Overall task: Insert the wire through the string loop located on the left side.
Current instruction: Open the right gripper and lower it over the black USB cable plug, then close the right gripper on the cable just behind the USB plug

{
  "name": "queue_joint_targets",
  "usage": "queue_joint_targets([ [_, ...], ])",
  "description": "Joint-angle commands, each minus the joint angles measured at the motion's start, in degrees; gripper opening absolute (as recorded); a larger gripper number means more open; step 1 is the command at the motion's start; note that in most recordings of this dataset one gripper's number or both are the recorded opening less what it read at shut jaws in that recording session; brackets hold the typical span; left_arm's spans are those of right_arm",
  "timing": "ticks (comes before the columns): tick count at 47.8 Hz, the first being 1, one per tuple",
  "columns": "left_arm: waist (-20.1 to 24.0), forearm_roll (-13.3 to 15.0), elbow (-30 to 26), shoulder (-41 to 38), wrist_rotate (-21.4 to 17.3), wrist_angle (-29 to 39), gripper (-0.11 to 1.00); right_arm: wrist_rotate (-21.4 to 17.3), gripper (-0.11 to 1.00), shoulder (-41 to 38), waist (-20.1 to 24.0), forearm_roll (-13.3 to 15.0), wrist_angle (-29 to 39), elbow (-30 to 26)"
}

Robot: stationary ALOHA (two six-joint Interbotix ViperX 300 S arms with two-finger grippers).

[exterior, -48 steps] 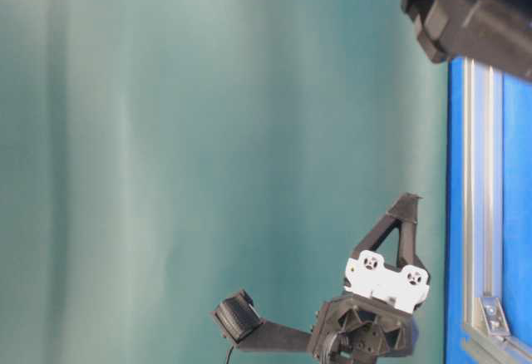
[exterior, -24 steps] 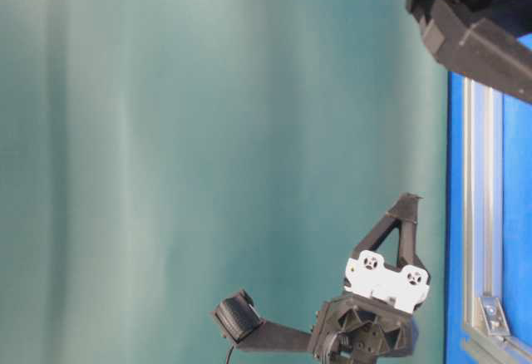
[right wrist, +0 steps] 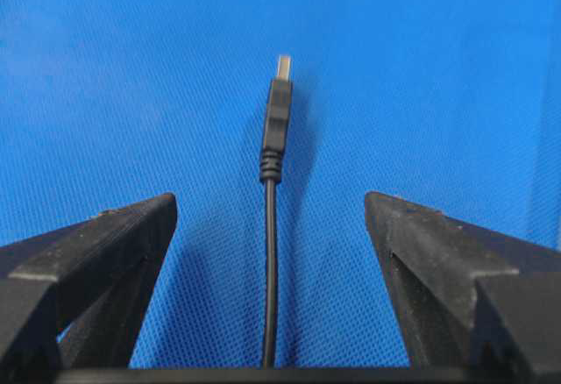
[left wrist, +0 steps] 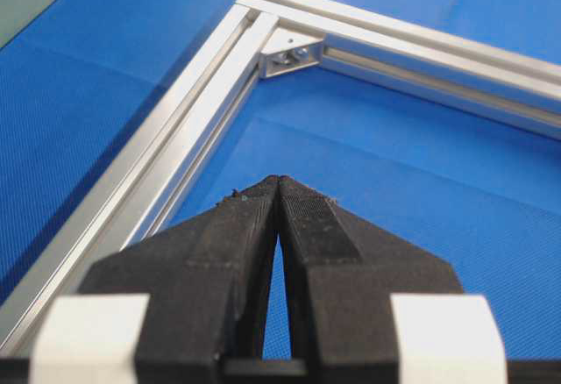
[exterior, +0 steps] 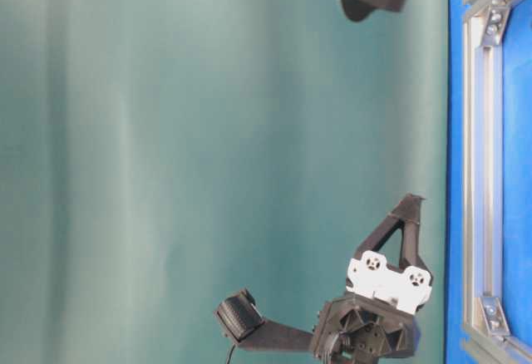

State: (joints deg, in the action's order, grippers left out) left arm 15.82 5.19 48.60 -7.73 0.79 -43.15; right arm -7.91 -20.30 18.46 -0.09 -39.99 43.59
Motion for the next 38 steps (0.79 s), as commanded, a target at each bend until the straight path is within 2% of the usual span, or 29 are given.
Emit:
queue_joint_targets([
  [1,-0.18,-0.26,-0.35,1.67,0.09,-0.26,0.00,0.00,0.93,0.70,0.18,-0.26,-0.35,-0.79],
  [14,-0.18,-0.26,-0.35,1.67,0.18,-0.18,0.00,0.00,0.90,0.53,0.26,-0.26,-0.35,-0.79],
  [20,-0.26,-0.26,-0.35,1.67,0.18,-0.18,0.00,0.35,0.83,0.44,0.26,-0.26,-0.44,-0.79],
  [23,-0.26,-0.26,-0.26,1.67,0.18,-0.18,0.00,0.53,0.70,0.53,0.18,-0.18,-0.44,-0.79],
  [29,-0.26,-0.18,-0.35,1.67,0.18,-0.18,0.00,0.97,0.30,0.53,0.09,-0.26,-0.18,-0.79],
  [32,-0.26,-0.26,-0.26,1.76,0.18,-0.18,0.00,0.97,0.15,0.53,0.09,-0.18,-0.35,-0.79],
  [35,-0.26,-0.18,-0.35,1.67,0.18,-0.09,0.00,1.05,0.04,0.53,0.09,-0.18,-0.44,-0.79],
  [38,-0.35,-0.18,-0.35,1.67,0.18,-0.18,0.00,1.05,0.00,0.53,0.09,-0.18,-0.44,-0.79],
])
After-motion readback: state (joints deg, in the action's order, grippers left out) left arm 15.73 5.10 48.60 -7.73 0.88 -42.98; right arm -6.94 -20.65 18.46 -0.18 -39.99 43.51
